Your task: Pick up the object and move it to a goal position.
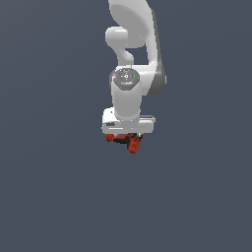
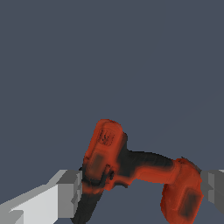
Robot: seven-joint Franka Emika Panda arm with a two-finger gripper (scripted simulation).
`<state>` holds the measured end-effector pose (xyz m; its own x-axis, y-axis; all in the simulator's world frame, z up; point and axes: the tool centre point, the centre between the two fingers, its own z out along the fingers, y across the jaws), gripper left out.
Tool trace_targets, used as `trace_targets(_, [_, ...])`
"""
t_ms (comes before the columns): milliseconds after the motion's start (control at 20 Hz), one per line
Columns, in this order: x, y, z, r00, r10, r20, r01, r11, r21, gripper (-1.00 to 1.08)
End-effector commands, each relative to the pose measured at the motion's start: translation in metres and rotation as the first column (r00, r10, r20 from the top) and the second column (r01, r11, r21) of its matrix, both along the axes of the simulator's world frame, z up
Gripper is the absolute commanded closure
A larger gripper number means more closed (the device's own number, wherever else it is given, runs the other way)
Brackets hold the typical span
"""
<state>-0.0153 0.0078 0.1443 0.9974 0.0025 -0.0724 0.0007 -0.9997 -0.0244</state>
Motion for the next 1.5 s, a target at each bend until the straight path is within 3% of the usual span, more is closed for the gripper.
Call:
trace_targets(0, [0.000, 0.000, 0.000, 1.000, 0.000, 0.000, 0.000, 1.000, 0.000, -0.60])
trace_targets(800, [-0.002, 0.005, -0.003, 0.999, -0.036, 0.010, 0.036, 0.999, -0.003, -0.60])
trace_targets(1450, [-0.040, 0.035, -0.042, 0.981, -0.192, 0.001, 0.192, 0.980, -0.043, -0.60])
